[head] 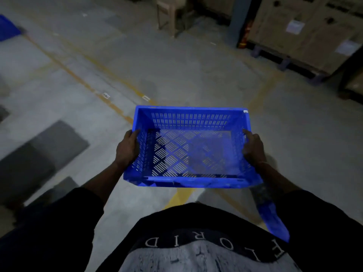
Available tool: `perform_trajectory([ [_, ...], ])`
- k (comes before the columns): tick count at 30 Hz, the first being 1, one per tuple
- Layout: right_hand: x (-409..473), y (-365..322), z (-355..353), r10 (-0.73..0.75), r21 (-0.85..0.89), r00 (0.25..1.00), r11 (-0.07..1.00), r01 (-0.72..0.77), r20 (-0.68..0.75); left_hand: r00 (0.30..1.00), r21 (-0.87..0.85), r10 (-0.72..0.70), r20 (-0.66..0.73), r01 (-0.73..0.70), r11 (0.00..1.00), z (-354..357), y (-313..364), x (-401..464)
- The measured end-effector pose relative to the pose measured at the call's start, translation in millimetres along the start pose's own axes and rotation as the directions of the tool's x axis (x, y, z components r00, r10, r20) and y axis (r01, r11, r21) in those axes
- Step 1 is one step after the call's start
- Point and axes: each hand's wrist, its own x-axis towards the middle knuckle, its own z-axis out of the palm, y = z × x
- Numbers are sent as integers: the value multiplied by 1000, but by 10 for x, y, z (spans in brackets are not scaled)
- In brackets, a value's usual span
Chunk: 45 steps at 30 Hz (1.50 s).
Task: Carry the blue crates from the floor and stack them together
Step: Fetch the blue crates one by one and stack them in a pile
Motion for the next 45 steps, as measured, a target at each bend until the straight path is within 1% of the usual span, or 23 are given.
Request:
perform_trajectory([
  [2,421,-108,88,-98,20,995,995,98,24,997,-1,-67,-50,67,998,-63,-64,122],
  [5,1022,-400,222,-159,-19,983,987,161,87,981,-27,-160,-112,158,987,-154,-180,203],
  [9,1713,-917,460,-269,-13,950,962,275,158,942,-52,-261,-211,256,965,-251,-387,265],
  [13,2214,-1497,796,-343,3,908,936,352,241,906,-75,-338,-255,330,941,-348,-715,342],
  [15,2465,-1816,1028,-382,7,884,919,395,270,877,-107,-403,-261,389,915,-412,-914,416],
  [17,2683,-2145,1291,-417,20,857,902,432,302,860,-131,-432,-269,412,902,-474,-1123,507],
  [24,3369,-3372,2214,-460,68,820,882,467,341,814,-194,-529,-239,493,848,-966,-2116,1089],
  [27,3622,-3893,2502,-475,93,809,875,474,345,817,-200,-520,-249,482,853,-1249,-2525,1357],
  [29,3820,-4235,2696,-479,103,806,874,475,347,797,-205,-541,-268,501,841,-1418,-2822,1556],
  [33,4204,-4838,3062,-494,114,790,865,489,363,786,-207,-561,-259,522,827,-1662,-3302,1948],
  [36,4576,-5312,3379,-505,105,778,856,506,374,762,-225,-588,-271,544,808,-1819,-3665,2302],
  [42,5456,-6313,4193,-534,134,743,838,529,403,755,-206,-591,-283,554,807,-2143,-4455,3167],
  [45,5909,-6845,4480,-546,145,736,831,537,400,721,-202,-621,-307,588,783,-2405,-4789,3654],
])
